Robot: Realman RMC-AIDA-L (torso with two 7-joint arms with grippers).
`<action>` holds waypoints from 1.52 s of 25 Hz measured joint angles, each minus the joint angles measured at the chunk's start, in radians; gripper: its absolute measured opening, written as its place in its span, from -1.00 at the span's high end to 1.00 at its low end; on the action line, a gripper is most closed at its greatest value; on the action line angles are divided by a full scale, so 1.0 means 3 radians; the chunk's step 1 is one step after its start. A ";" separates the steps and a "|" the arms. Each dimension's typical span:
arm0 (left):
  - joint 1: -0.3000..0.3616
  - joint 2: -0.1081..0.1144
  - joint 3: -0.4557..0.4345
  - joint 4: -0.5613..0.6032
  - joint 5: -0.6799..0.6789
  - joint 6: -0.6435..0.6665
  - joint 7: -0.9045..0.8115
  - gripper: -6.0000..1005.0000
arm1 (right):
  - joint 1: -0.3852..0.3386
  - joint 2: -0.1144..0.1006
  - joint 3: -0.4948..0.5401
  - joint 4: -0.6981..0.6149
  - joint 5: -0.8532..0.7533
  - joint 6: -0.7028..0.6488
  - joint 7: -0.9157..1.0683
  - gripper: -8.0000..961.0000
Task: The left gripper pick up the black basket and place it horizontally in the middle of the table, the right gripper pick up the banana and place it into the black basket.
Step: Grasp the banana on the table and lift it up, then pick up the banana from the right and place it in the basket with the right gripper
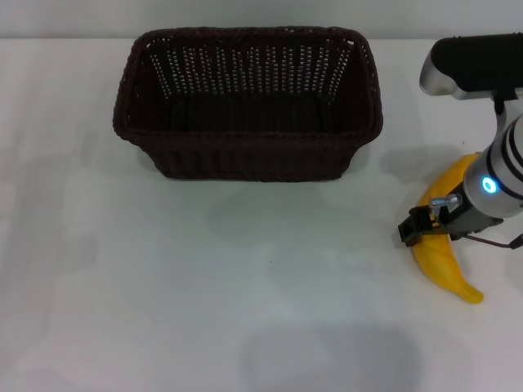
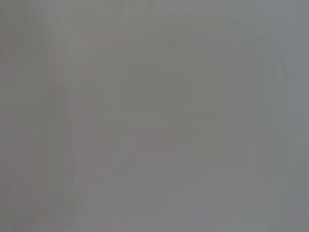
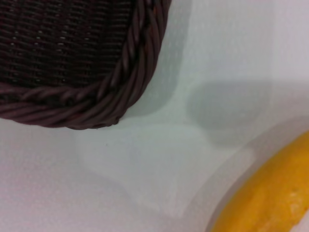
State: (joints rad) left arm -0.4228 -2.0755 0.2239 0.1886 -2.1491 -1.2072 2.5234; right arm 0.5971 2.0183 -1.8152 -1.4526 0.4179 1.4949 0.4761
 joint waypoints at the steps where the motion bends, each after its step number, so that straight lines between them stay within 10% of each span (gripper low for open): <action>1: -0.0003 0.0000 0.0001 0.0000 0.0000 0.0001 0.0000 -0.74 | 0.0000 0.0000 0.0000 0.0004 0.0001 -0.0003 -0.0001 -0.57; 14: -0.0002 0.0001 -0.0005 0.0000 0.0000 0.0005 0.0000 -0.74 | -0.0035 -0.0019 0.0157 -0.0018 -0.0013 0.0038 -0.0241 -0.07; 24: -0.0003 0.0001 -0.0005 0.0000 0.0000 0.0005 0.0000 -0.74 | -0.0108 -0.0026 0.0948 -0.0266 -0.0242 0.0048 -0.0838 -0.02; 38: -0.0105 -0.0003 -0.0005 -0.0073 0.0000 0.0048 0.0001 -0.74 | 0.1041 -0.0007 0.1319 0.0520 0.0457 -0.0990 -0.2705 -0.02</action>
State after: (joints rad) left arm -0.4543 -2.0763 0.2223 0.1666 -2.1491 -1.1929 2.5237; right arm 0.9093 2.0163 -1.4194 -1.2965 0.5550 1.1978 -0.3354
